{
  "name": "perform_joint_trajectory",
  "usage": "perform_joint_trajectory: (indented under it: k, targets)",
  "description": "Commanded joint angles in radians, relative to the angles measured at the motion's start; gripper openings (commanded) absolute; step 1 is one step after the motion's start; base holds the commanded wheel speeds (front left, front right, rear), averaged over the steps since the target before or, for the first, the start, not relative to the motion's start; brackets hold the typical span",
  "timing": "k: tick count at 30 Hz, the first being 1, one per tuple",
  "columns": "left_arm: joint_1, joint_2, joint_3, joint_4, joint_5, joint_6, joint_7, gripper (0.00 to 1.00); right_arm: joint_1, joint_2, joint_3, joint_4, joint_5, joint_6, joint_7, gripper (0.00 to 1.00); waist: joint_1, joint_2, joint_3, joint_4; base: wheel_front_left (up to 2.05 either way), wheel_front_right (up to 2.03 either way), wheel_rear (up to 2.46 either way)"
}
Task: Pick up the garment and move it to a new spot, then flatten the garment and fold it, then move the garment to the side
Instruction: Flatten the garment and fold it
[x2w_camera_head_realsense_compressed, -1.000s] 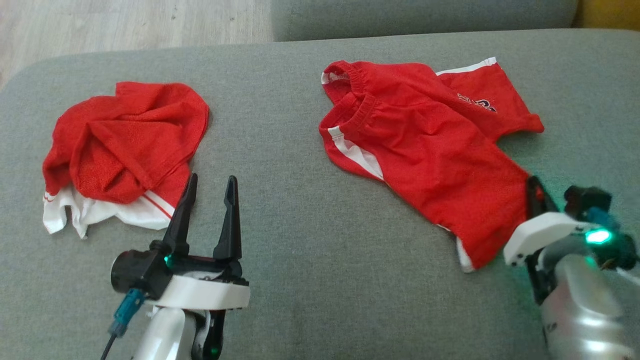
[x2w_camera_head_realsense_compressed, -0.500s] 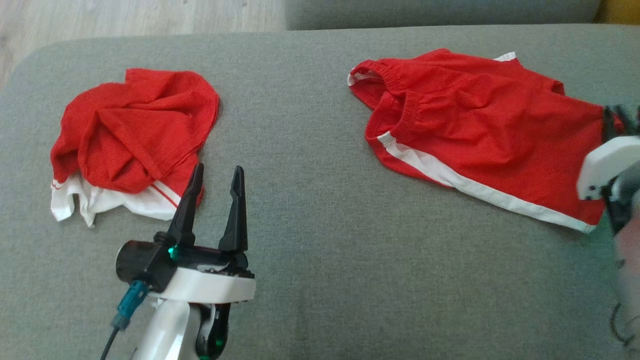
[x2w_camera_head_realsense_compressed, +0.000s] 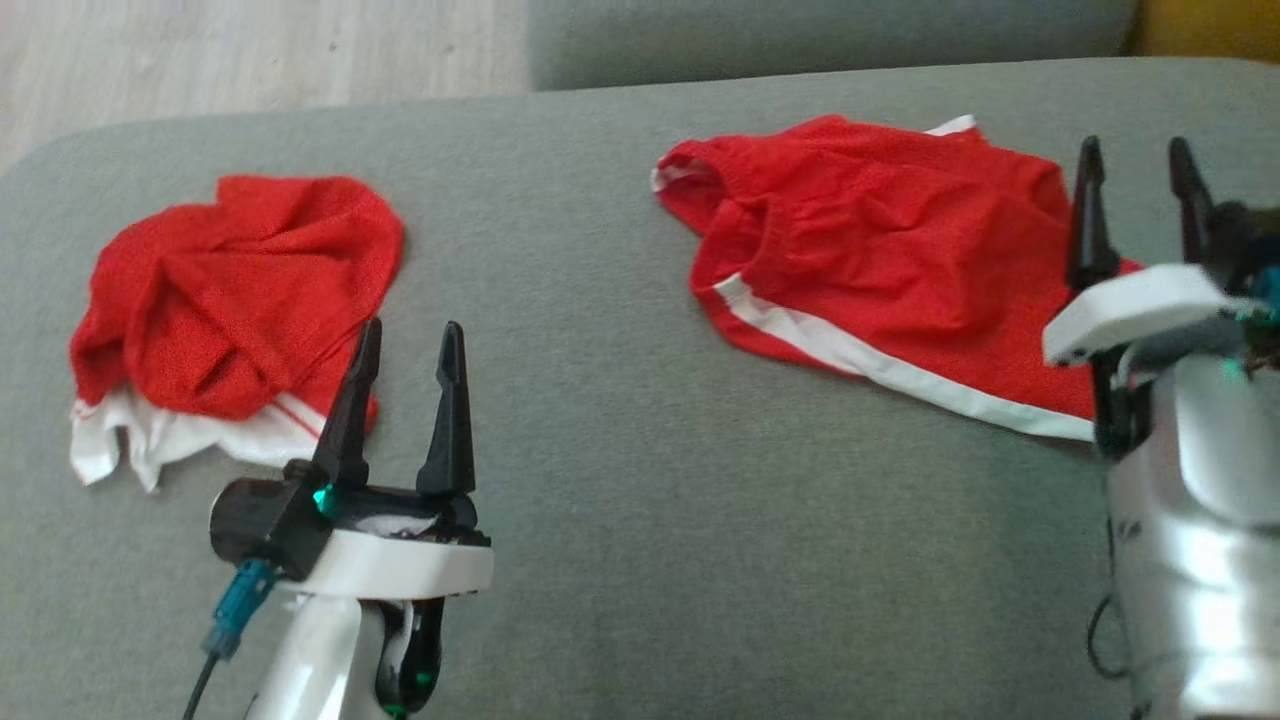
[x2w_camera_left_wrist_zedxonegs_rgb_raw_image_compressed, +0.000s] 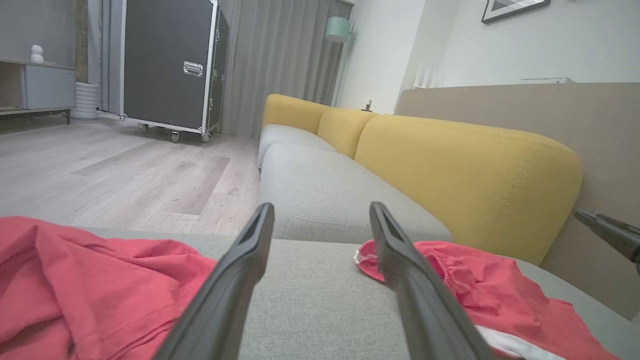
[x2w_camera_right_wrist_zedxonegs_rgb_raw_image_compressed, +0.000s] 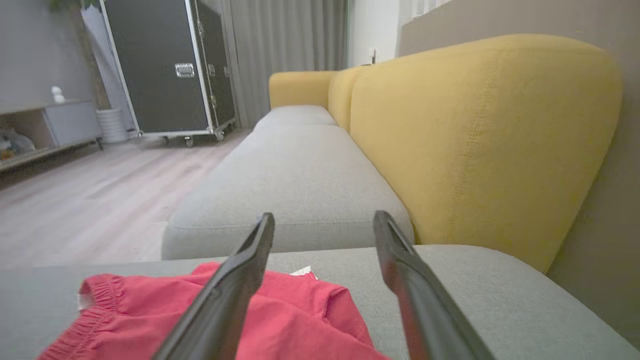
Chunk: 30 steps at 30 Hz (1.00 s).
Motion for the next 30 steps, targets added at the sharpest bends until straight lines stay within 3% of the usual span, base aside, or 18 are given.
perform_joint_trajectory:
  k: [1,7,13,21,25,30]
  targets:
    - [-0.025,0.004,0.043,-0.037,0.011,0.002,-0.005,1.00,0.052,0.013,0.062,-0.110,0.060,-0.001,-0.012,1.00,0.0001,0.0000,-0.025,-0.039,0.00,0.00,0.00]
    - [-0.017,0.004,0.056,-0.037,0.007,-0.003,-0.005,1.00,0.284,0.021,0.217,-0.295,0.276,-0.001,-0.012,1.00,0.0001,0.0000,-0.045,-0.098,0.00,0.00,0.00]
    - [-0.013,0.004,0.056,-0.030,0.012,-0.007,-0.005,1.00,0.402,0.022,0.284,-0.346,0.348,-0.001,-0.012,1.00,0.0001,0.0000,-0.044,-0.143,0.00,0.00,0.00]
    - [-0.060,0.004,0.035,0.023,0.061,-0.020,-0.005,1.00,0.402,0.022,0.282,-0.396,0.369,-0.001,-0.012,1.00,0.0001,0.0000,-0.001,-0.202,0.00,0.00,0.00]
    - [-0.125,0.020,-0.030,0.096,0.095,-0.025,-0.005,1.00,0.395,0.022,0.274,-0.407,0.379,-0.001,-0.012,1.00,0.0001,0.0000,0.040,-0.223,0.00,0.00,0.00]
    - [-0.256,0.073,-0.196,0.246,0.083,-0.026,0.006,1.00,0.390,0.022,0.280,-0.413,0.391,-0.001,-0.012,1.00,0.0001,0.0000,0.094,-0.241,0.00,0.00,0.00]
